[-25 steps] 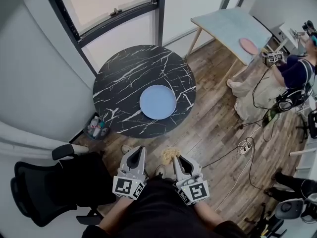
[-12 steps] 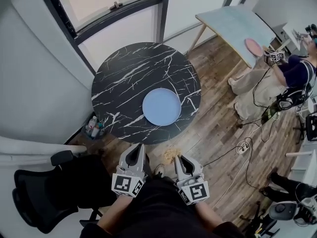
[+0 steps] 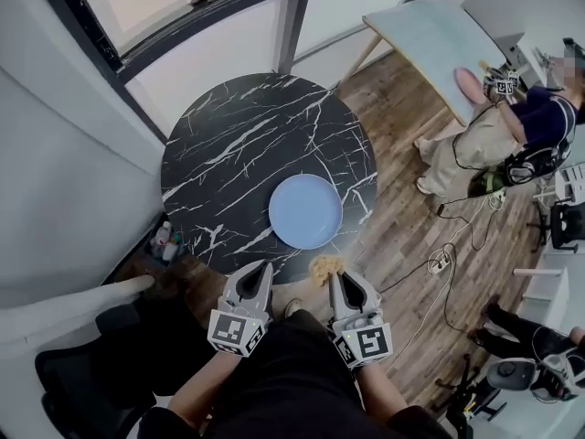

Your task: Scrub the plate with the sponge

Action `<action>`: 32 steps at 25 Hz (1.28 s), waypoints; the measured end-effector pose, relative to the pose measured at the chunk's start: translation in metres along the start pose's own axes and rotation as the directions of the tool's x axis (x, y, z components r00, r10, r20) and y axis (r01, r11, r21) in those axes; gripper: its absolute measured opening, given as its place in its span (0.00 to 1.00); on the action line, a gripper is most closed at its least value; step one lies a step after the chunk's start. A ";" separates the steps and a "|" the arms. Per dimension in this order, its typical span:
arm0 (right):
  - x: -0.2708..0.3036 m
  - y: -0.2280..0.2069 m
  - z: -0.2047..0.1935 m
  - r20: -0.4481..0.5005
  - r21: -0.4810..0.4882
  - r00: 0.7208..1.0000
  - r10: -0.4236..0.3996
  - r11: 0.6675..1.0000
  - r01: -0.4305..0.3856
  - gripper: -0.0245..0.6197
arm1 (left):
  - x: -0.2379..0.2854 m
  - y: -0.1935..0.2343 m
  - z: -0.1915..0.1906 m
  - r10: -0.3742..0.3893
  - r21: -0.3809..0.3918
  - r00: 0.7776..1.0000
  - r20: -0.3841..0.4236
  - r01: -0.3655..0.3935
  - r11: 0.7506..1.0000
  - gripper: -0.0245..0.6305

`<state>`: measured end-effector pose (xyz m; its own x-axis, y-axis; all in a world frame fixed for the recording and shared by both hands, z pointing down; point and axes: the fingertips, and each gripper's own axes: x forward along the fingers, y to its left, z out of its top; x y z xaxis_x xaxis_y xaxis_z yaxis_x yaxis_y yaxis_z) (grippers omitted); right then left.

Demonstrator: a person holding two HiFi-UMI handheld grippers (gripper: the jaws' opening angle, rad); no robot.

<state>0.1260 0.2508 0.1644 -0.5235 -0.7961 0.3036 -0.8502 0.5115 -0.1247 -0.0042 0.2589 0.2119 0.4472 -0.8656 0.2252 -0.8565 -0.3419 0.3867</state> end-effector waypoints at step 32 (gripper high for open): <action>0.201 -0.099 -0.117 -0.272 -0.062 0.943 0.190 0.975 -0.214 0.07 | 0.174 0.140 -0.202 0.121 -0.240 0.857 -0.500 -0.272 0.932 0.30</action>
<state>0.1118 0.0778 0.3483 -0.6399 -0.5661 0.5197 -0.7135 0.6889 -0.1280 0.0060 0.1347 0.4862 0.4086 -0.6007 0.6871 -0.8577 0.0046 0.5141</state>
